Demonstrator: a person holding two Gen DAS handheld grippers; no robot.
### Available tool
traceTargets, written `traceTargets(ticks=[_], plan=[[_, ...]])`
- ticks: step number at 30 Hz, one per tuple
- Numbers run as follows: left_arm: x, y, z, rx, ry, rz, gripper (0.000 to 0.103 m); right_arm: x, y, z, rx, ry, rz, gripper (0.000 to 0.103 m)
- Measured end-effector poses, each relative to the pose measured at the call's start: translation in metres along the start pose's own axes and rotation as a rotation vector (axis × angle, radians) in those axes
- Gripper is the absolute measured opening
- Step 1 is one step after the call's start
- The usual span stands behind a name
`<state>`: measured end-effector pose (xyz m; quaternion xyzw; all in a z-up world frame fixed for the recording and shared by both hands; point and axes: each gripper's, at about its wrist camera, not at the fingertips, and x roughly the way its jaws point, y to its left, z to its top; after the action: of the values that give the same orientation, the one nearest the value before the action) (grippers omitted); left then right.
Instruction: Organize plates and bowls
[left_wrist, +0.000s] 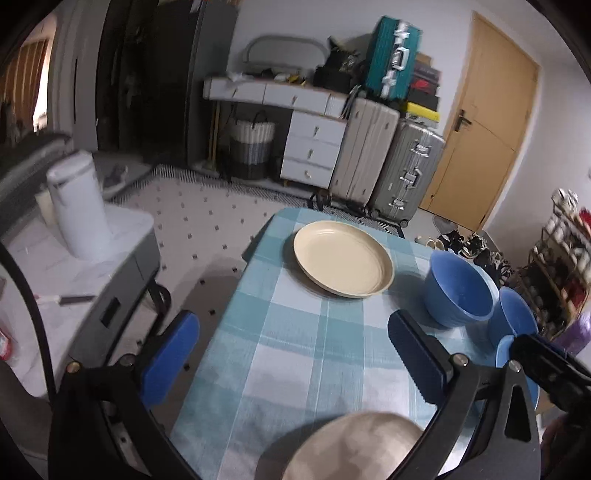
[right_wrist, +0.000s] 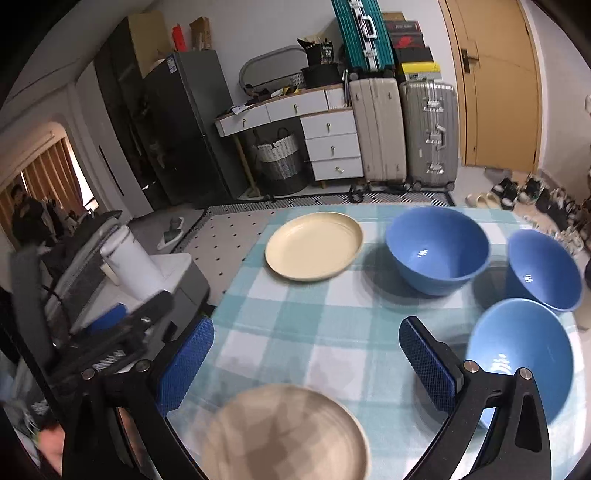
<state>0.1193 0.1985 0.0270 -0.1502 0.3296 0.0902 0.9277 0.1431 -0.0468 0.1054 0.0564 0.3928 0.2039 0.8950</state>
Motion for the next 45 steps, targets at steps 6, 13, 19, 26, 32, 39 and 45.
traceTargets(ticks=[6, 13, 19, 26, 32, 39, 45], plan=[[0.058, 0.019, 0.025, -0.126, 0.097, 0.004, 0.103, 0.044, -0.001, 0.044, 0.099, 0.082, 0.052, 0.102], [0.117, 0.015, 0.041, -0.078, 0.154, 0.032, 0.103, 0.108, -0.012, 0.064, 0.292, 0.183, 0.094, 0.102], [0.158, 0.022, 0.051, -0.129, 0.198, 0.013, 0.103, 0.160, -0.028, 0.061, 0.440, 0.263, 0.108, 0.102], [0.189, 0.021, 0.052, -0.115, 0.199, 0.007, 0.102, 0.197, -0.041, 0.053, 0.535, 0.306, 0.083, 0.102], [0.208, 0.030, 0.059, -0.176, 0.195, -0.097, 0.101, 0.219, -0.034, 0.053, 0.529, 0.324, 0.025, 0.090], [0.234, 0.022, 0.061, -0.128, 0.255, -0.105, 0.101, 0.241, -0.049, 0.054, 0.564, 0.352, -0.012, 0.087], [0.252, 0.012, 0.056, -0.172, 0.302, -0.117, 0.101, 0.260, -0.048, 0.054, 0.506, 0.331, -0.068, 0.078]])
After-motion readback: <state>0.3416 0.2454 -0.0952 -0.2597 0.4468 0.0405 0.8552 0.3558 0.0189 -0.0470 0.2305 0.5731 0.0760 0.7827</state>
